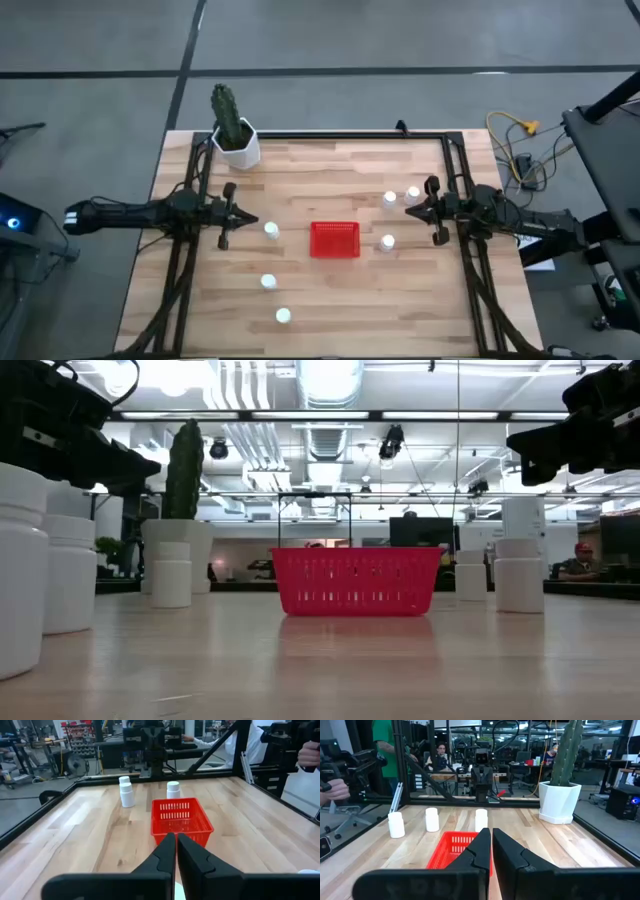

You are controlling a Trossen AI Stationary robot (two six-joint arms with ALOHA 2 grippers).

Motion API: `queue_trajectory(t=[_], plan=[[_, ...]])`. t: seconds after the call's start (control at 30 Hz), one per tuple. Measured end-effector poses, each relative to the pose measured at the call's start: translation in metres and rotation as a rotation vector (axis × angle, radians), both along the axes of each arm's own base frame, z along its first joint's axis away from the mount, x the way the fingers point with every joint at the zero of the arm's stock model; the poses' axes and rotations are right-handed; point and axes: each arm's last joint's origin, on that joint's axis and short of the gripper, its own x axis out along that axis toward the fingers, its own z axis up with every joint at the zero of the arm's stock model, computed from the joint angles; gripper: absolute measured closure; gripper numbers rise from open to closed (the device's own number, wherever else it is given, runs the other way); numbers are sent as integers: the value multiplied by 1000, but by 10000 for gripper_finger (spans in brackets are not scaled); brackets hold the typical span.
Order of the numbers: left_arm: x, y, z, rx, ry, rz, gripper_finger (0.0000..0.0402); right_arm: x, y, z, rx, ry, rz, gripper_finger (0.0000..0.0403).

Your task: Pick and place pill bottles into a basket

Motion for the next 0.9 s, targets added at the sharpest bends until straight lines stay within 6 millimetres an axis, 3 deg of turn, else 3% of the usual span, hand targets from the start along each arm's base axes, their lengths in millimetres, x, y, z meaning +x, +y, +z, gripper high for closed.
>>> queue_trajectory(t=[0.9], plan=[[-4, 0, 6, 35, -74, 2, 402, 0, 0, 0, 2, -2, 0, 394]])
